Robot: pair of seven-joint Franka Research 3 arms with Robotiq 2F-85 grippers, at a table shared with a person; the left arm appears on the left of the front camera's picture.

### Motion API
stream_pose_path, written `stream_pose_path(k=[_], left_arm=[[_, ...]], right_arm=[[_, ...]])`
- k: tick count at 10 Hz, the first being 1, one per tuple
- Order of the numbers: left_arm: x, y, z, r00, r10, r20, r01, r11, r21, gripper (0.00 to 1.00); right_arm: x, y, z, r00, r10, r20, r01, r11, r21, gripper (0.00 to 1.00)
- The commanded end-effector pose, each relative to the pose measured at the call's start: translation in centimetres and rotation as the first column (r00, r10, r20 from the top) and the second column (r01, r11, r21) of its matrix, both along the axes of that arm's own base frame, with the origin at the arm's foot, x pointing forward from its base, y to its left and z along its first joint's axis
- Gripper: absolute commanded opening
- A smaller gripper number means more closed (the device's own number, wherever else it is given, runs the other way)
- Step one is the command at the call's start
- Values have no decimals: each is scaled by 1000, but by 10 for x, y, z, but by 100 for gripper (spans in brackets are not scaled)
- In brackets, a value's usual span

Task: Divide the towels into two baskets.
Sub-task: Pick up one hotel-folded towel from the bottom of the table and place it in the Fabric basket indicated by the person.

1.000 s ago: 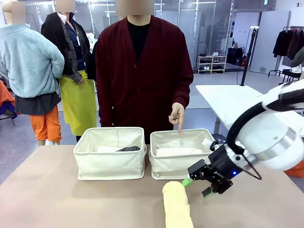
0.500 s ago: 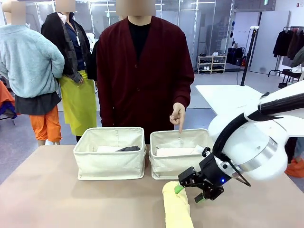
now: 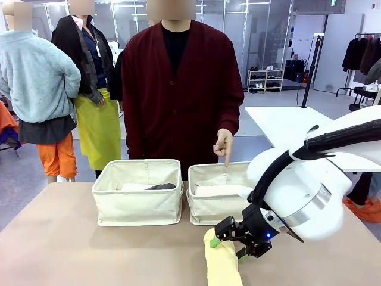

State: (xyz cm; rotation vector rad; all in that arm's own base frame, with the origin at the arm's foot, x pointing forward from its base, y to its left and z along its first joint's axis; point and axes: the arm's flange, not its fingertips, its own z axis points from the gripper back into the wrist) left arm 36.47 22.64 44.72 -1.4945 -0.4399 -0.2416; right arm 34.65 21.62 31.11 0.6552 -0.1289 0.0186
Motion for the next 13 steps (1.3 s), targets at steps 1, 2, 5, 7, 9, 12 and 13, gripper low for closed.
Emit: stream_pose_path(k=[1, 2, 5, 7, 9, 12, 13], left_arm=[[-5, 0, 3, 1000, -6, 3, 6, 1000, 2, 76], [-5, 0, 3, 1000, -6, 3, 6, 1000, 2, 76], [-5, 0, 3, 1000, -6, 3, 6, 1000, 2, 76], [-5, 0, 3, 1000, -6, 3, 6, 1000, 2, 76], [-5, 0, 3, 1000, -6, 3, 6, 1000, 2, 76], [-5, 0, 3, 1000, -6, 3, 6, 1000, 2, 76], [-5, 0, 3, 1000, -6, 3, 6, 1000, 2, 76]], right_arm=[[-10, 6, -13, 999, 21, 30, -20, 999, -39, 59], [-9, 7, -16, 999, 38, 25, -36, 998, -56, 25], [-7, 9, -14, 999, 36, 41, -33, 997, -75, 0], [-6, 3, 0, 998, 33, 47, -31, 999, -41, 0], [-7, -5, 43, 993, 96, 67, -97, 995, 5, 0], [-3, -19, 118, 937, 327, 119, -323, 945, -52, 0], [1, -18, 134, 882, 454, 128, -442, 890, -111, 0]])
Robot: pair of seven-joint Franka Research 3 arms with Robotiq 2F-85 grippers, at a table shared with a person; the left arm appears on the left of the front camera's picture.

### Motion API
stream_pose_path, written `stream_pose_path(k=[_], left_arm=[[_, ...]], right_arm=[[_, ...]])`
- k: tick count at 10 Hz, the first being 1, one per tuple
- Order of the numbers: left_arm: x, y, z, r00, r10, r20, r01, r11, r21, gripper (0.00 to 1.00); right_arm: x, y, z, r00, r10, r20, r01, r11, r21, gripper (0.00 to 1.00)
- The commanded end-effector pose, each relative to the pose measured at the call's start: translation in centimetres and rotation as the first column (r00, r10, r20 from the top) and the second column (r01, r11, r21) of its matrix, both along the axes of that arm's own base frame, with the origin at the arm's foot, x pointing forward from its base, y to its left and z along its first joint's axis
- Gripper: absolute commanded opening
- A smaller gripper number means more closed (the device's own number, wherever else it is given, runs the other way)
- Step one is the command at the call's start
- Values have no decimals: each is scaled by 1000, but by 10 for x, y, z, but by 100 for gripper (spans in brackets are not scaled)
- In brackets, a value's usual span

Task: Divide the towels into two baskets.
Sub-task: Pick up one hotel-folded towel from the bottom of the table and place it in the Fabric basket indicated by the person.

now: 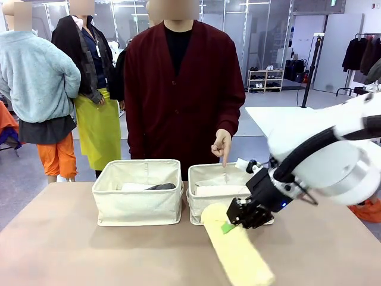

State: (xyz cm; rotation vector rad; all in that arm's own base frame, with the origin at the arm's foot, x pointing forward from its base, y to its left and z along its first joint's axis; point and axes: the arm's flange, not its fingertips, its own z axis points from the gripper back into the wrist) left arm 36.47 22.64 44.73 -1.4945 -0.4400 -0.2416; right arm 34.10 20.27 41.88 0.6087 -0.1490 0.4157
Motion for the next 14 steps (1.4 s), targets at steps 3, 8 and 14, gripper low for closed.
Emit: stream_pose_path(k=[3, 8, 14], left_arm=[[-5, 0, 3, 1000, -6, 3, 6, 1000, 2, 76], [-5, 0, 3, 1000, -6, 3, 6, 1000, 2, 76], [-5, 0, 3, 1000, -6, 3, 6, 1000, 2, 76]], right_arm=[[23, -6, 52, 889, 454, 60, -437, 881, -181, 0], [-2, 49, 58, 507, 856, 100, -721, 485, -495, 0], [1, 51, 58, 546, 834, 77, -726, 517, -454, 33]])
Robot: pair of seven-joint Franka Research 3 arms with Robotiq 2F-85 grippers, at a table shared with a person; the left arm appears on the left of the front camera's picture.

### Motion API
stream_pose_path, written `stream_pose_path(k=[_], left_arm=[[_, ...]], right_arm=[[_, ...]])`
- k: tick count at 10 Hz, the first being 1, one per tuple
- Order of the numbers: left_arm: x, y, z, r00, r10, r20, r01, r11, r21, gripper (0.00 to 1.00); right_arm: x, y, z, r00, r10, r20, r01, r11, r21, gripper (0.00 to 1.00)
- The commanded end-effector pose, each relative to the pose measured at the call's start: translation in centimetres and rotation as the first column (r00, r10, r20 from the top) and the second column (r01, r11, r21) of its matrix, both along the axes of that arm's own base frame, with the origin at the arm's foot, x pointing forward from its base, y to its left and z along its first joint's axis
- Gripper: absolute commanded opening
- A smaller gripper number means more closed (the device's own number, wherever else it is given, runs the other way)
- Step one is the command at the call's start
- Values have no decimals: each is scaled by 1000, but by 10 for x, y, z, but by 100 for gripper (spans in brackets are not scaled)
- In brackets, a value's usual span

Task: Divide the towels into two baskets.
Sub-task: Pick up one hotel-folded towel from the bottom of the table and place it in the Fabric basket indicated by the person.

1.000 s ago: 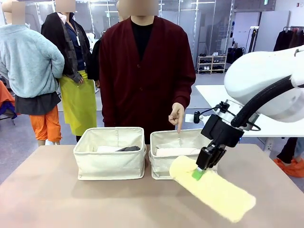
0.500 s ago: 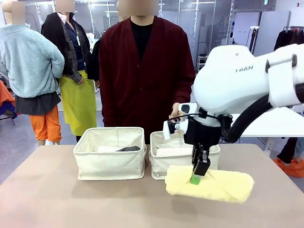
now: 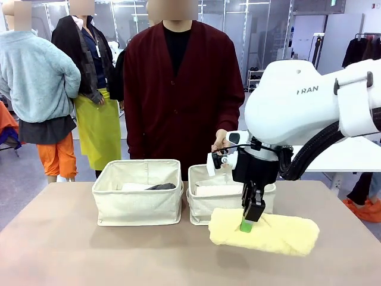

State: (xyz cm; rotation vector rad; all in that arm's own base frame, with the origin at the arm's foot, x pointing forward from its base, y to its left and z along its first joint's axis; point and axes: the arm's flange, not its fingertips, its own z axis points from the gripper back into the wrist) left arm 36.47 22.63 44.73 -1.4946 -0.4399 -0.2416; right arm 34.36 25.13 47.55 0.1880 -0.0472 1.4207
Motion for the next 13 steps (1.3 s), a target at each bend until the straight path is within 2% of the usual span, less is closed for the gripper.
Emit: stream_pose_path(k=[1, 2, 3, 4, 6, 7, 9, 10, 12, 13], left_arm=[[-5, 0, 3, 1000, -6, 3, 6, 1000, 2, 76], [-5, 0, 3, 1000, -6, 3, 6, 1000, 2, 76], [-5, 0, 3, 1000, -6, 3, 6, 1000, 2, 76], [-5, 0, 3, 1000, -6, 3, 6, 1000, 2, 76], [-5, 0, 3, 1000, -6, 3, 6, 1000, 2, 76], [-5, 0, 3, 1000, -6, 3, 6, 1000, 2, 76], [-5, 0, 3, 1000, -6, 3, 6, 1000, 2, 76], [-5, 0, 3, 1000, -6, 3, 6, 1000, 2, 76], [-5, 0, 3, 1000, -6, 3, 6, 1000, 2, 76], [-5, 0, 3, 1000, -6, 3, 6, 1000, 2, 76]], right_arm=[[2, 11, 18, 990, 94, 110, -96, 995, 12, 33], [20, 24, 32, 960, 133, 247, -118, 990, -78, 33], [39, 32, 41, 941, 121, 315, -88, 989, -117, 33], [52, 40, 49, 932, 181, 314, -149, 981, -123, 33], [99, 53, 51, 930, 216, 299, -178, 972, -151, 33], [133, 57, 44, 917, 247, 315, -189, 961, -204, 33], [181, 61, 25, 910, 265, 318, -214, 959, -188, 33], [197, 59, 12, 905, 273, 327, -200, 950, -240, 33], [220, 57, -10, 892, 278, 357, -191, 947, -259, 33], [229, 57, -19, 894, 265, 361, -176, 949, -261, 50]])
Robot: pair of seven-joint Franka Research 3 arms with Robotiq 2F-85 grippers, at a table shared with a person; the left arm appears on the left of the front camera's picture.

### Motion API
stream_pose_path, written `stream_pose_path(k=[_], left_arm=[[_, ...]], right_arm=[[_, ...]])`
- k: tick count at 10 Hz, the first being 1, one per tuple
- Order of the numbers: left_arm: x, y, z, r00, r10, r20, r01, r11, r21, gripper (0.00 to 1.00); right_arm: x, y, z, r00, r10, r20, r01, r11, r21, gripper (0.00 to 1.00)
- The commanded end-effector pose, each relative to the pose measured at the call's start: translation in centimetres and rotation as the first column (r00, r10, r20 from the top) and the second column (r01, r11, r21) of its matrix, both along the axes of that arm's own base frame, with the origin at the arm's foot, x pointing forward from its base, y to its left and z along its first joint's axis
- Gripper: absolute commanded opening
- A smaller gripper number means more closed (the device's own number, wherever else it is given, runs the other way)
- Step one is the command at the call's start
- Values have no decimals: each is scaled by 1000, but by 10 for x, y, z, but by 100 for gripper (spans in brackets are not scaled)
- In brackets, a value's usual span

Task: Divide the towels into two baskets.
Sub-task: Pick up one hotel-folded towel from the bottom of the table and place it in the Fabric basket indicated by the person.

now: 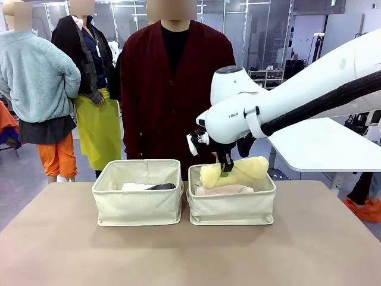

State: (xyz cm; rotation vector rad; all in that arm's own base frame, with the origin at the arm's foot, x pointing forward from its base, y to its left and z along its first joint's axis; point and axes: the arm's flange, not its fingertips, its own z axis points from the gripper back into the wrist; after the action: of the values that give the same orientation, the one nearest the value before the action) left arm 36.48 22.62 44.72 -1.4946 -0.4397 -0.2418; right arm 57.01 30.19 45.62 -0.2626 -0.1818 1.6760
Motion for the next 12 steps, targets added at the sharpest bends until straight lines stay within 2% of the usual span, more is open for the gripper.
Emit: stream_pose_path(k=[1, 2, 3, 4, 5, 6, 7, 8, 12], left_arm=[[-5, 0, 3, 1000, -6, 3, 6, 1000, 2, 76], [-5, 0, 3, 1000, -6, 3, 6, 1000, 2, 76], [-5, 0, 3, 1000, -6, 3, 6, 1000, 2, 76], [-5, 0, 3, 1000, -6, 3, 6, 1000, 2, 76], [-5, 0, 3, 1000, -6, 3, 6, 1000, 2, 76], [-5, 0, 3, 1000, -6, 3, 6, 1000, 2, 76], [-5, 0, 3, 1000, -6, 3, 6, 1000, 2, 76], [-5, 0, 3, 1000, -6, 3, 6, 1000, 2, 76], [-5, 0, 3, 1000, -6, 3, 6, 1000, 2, 76]], right_arm=[[7, 7, -3, 998, -28, 50, 27, 999, 17, 69], [6, 8, -4, 998, -30, 53, 29, 999, 23, 87], [4, 8, -2, 997, -35, 67, 35, 999, 7, 100], [1, 7, 1, 997, -33, 76, 33, 999, -9, 100], [-5, 6, -1, 997, -29, 76, 31, 999, -15, 92], [-16, 0, -3, 995, -41, 86, 41, 999, 8, 100], [-30, -15, -6, 992, -74, 104, 71, 997, 29, 100], [1, 7, 1, 998, -10, 56, 10, 1000, 1, 100], [1, 7, 1, 998, -10, 56, 10, 1000, 1, 100]])
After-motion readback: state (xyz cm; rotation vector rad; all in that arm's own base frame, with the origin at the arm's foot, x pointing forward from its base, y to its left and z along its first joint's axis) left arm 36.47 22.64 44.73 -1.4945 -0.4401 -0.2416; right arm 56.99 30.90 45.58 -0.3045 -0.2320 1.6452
